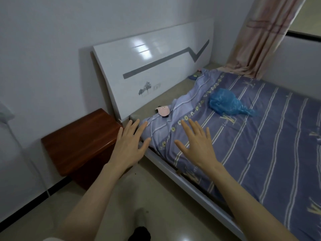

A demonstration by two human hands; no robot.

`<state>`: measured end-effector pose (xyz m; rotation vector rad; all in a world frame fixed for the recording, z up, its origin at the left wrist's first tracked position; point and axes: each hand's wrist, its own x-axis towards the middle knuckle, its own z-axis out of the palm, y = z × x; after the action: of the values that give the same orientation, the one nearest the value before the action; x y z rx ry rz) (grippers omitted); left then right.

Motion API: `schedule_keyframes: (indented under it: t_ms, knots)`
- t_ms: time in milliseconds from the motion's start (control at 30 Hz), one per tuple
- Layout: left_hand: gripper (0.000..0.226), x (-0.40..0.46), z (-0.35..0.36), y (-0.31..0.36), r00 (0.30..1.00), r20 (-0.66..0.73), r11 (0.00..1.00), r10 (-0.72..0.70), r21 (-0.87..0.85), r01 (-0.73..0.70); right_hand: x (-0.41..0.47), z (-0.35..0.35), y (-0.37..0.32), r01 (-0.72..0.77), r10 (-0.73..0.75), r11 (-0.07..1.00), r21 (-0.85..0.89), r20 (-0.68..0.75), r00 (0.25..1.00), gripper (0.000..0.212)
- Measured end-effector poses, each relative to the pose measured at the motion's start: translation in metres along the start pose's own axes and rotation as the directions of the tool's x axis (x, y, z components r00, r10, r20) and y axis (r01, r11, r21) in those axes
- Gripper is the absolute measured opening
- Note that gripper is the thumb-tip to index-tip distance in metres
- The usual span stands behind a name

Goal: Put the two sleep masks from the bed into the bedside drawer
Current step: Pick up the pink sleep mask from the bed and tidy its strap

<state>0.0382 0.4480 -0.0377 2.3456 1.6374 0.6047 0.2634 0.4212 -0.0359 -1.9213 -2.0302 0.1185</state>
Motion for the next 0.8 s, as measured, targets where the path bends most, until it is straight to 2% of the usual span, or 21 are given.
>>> schedule_keyframes:
  t_ms: [300, 500, 667, 800]
  knots:
    - [0.056, 0.181, 0.039, -0.094, 0.984, 0.174, 0.999, 0.035, 0.014, -0.038, 0.173, 0.061, 0.017, -0.146, 0.146, 0.989, -0.003, 0.026, 0.989, 0.068]
    - [0.057, 0.283, 0.083, -0.120, 0.950, 0.307, 0.998, 0.064, -0.017, -0.062, 0.259, 0.089, 0.059, -0.225, 0.226, 0.974, -0.015, 0.083, 0.971, 0.067]
    - [0.057, 0.360, 0.154, -0.140, 0.912, 0.406, 0.994, 0.062, 0.059, -0.094, 0.327, 0.147, 0.119, -0.273, 0.273, 0.962, -0.024, 0.169, 0.947, 0.066]
    - [0.058, 0.418, 0.234, -0.162, 0.892, 0.451, 0.989, 0.027, 0.118, -0.089, 0.385, 0.225, 0.178, -0.278, 0.279, 0.959, -0.048, 0.319, 0.906, 0.067]
